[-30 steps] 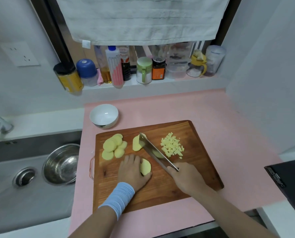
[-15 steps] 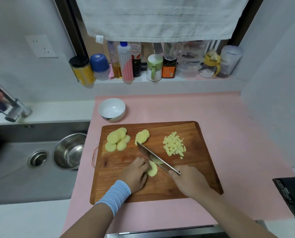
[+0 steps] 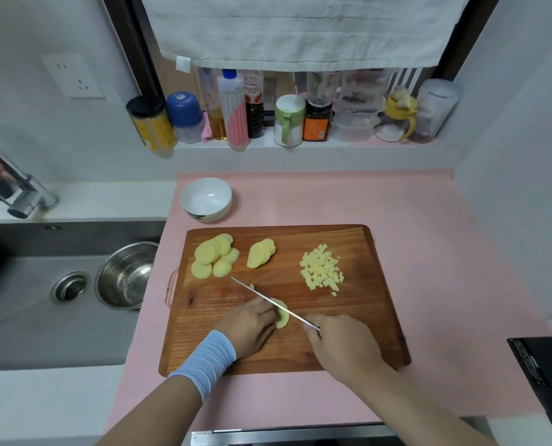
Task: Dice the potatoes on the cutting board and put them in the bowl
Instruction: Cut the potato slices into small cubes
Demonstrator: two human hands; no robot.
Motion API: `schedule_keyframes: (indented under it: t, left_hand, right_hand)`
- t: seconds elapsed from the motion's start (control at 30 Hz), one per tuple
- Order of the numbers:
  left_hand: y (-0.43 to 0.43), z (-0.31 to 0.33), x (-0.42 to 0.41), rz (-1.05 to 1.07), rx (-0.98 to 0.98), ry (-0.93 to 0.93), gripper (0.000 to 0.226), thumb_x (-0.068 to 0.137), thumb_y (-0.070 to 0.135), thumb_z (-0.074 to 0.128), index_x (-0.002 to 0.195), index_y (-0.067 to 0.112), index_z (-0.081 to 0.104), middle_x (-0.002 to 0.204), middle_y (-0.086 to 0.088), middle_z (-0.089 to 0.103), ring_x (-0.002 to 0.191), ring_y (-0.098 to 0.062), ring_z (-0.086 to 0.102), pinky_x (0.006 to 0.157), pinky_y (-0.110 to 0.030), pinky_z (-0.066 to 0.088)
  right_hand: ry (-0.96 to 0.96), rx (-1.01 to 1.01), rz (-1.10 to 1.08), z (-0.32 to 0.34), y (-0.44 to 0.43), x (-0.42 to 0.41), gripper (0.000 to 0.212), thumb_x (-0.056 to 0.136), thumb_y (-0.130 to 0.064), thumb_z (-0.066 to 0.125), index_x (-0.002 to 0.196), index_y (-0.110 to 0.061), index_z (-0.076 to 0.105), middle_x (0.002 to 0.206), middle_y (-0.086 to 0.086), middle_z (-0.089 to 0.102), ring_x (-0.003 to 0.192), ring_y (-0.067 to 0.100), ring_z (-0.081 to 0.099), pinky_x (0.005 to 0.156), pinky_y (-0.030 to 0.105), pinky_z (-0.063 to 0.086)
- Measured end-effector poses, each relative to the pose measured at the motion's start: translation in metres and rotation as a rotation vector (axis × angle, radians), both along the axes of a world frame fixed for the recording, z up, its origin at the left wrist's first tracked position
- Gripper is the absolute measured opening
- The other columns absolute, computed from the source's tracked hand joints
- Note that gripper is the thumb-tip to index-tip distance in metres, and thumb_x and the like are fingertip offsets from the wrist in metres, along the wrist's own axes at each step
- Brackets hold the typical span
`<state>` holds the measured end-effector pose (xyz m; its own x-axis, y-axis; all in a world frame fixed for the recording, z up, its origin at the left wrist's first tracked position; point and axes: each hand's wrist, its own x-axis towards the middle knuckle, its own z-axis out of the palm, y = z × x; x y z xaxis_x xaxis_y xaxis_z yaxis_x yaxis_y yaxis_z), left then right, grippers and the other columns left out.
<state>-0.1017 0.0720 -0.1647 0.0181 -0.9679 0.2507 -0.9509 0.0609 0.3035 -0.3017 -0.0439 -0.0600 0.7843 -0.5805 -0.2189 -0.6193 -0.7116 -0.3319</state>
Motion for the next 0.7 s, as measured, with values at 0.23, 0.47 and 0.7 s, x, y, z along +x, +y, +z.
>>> schedule_keyframes:
  t: [0.23, 0.47, 0.7]
  left_hand:
    - [0.001, -0.002, -0.001, 0.001, -0.041, 0.016, 0.014, 0.092, 0.025, 0.057, 0.087, 0.015, 0.065, 0.095, 0.003, 0.060, 0.090, -0.018, 0.055, 0.069, -0.033, 0.055]
    - [0.001, -0.005, -0.001, -0.007, -0.049, 0.030, 0.011, 0.092, 0.024, 0.058, 0.091, 0.016, 0.065, 0.098, 0.003, 0.060, 0.091, -0.019, 0.057, 0.072, -0.034, 0.055]
    - [0.002, -0.011, -0.001, 0.007, -0.039, 0.071, 0.013, 0.095, 0.025, 0.058, 0.100, 0.018, 0.066, 0.107, 0.006, 0.061, 0.098, -0.017, 0.058, 0.079, -0.031, 0.053]
  right_hand:
    - [0.013, -0.002, -0.007, -0.002, -0.003, -0.007, 0.029, 0.105, -0.042, 0.040, 0.103, -0.028, 0.066, 0.079, -0.009, 0.067, 0.068, 0.013, 0.063, 0.063, 0.027, 0.052]
    - [0.018, 0.024, 0.000, -0.003, -0.007, -0.008, 0.032, 0.105, -0.043, 0.039, 0.097, -0.028, 0.066, 0.075, -0.011, 0.065, 0.064, 0.011, 0.061, 0.055, 0.020, 0.044]
    - [0.108, 0.149, -0.064, -0.006, -0.016, 0.004, 0.036, 0.104, -0.041, 0.044, 0.076, -0.025, 0.060, 0.073, -0.009, 0.063, 0.066, 0.011, 0.061, 0.058, 0.026, 0.047]
